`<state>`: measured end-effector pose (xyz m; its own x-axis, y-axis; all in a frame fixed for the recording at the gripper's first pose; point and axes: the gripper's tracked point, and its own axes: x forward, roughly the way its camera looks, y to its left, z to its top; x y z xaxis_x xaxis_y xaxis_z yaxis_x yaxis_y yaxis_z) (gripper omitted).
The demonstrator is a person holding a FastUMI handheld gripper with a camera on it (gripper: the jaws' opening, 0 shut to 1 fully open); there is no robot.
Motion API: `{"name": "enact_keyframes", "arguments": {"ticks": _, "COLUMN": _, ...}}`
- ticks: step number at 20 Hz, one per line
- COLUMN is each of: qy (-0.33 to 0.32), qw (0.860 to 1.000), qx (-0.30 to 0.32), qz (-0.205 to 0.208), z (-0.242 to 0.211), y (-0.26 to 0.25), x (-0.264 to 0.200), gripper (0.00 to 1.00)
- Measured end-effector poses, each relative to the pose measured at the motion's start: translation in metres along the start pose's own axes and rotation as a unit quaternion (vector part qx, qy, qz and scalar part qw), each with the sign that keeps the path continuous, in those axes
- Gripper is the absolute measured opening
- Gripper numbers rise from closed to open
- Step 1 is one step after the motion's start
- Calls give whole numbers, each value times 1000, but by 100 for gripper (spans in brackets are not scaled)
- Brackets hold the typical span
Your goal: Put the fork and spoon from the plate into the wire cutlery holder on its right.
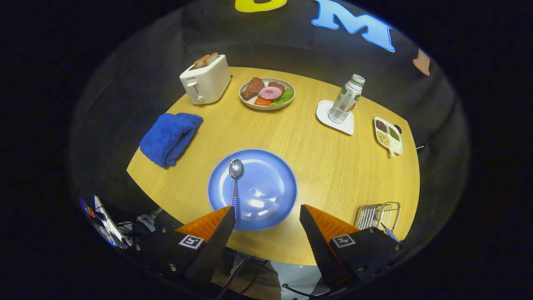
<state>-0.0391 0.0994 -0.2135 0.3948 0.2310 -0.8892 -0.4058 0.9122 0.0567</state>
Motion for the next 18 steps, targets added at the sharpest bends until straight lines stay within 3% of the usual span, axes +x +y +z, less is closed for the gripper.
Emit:
{"name": "enact_keyframes", "arguments": {"ticks": 7, "qy": 16, "qw": 1000, "qx": -11, "qz": 17, "z": -2, "y": 27, "x": 20, "gripper": 96}}
{"name": "enact_keyframes", "arguments": {"ticks": 18, "qy": 83, "qw": 996, "qx": -36, "qz": 15, "z": -44, "y": 43, "x": 70, "gripper": 96}}
